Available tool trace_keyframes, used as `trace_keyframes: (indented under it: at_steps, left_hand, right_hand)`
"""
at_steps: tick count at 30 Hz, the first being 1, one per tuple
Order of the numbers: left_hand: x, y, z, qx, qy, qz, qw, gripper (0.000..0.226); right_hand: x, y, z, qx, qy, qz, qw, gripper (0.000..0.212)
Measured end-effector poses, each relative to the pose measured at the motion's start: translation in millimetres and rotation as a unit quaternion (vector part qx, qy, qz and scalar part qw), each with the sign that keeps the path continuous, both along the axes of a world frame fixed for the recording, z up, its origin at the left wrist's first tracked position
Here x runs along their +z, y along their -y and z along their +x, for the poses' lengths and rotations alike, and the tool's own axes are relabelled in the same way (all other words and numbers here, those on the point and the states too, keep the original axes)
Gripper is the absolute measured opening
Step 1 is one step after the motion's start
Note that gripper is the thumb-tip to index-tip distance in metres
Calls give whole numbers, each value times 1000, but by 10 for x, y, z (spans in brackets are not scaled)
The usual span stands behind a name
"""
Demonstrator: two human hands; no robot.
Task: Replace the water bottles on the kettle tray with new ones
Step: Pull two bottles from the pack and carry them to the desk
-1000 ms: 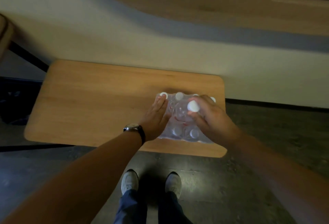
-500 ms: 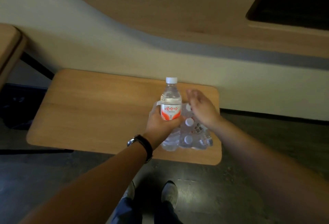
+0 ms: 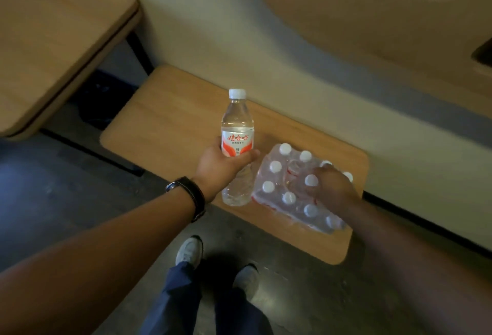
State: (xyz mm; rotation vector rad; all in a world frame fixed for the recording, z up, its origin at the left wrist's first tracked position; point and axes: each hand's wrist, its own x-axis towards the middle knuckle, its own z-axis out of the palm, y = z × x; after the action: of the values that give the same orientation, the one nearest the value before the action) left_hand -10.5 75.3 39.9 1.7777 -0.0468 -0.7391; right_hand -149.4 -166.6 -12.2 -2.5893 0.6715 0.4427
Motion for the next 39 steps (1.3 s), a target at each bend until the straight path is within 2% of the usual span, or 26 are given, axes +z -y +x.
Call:
trace_keyframes:
  at_steps: [3, 6, 10, 13, 16, 19, 26, 28, 33, 39]
  left_hand:
    - [197, -355, 68, 37, 3, -5, 999, 44]
    - [481, -770, 149, 69, 7, -22, 997, 47]
    - [947, -1432, 288, 114, 35, -57, 991, 54]
    - [1254, -2041, 449, 152, 74, -65, 983, 43]
    - [1518, -2725, 681, 184, 115, -61, 974, 36]
    - [1774, -3529, 963, 217, 148, -60, 963, 43]
    - [2231, -5412, 1600, 279, 157, -85, 943, 61]
    - [2319, -5847, 1786, 287, 165, -81, 940, 64]
    - [2453, -6702, 2295, 311, 177, -65, 931, 63]
    - [2369, -7402, 3185, 351, 165, -58, 920, 64]
  right_hand:
    - [545, -38, 154, 35, 116, 39, 992, 24]
    - [1133, -267, 490, 49, 244, 88, 964, 20]
    - [1836, -844, 1057, 66, 289, 203, 933, 22]
    - [2245, -1509, 1505, 45, 302, 310, 900, 36]
    - [2556, -2329, 1994, 54, 315, 357, 878, 32]
    - [2860, -3302, 2519, 79, 313, 379, 867, 25]
    - [3304, -5471, 3706, 170, 270, 413, 853, 38]
    - [3364, -5972, 3990, 192, 261, 427, 844, 36]
    - [3522, -6994, 4643, 230, 266, 446, 823, 31]
    - [3468, -7768, 5618, 261, 271, 443, 813, 31]
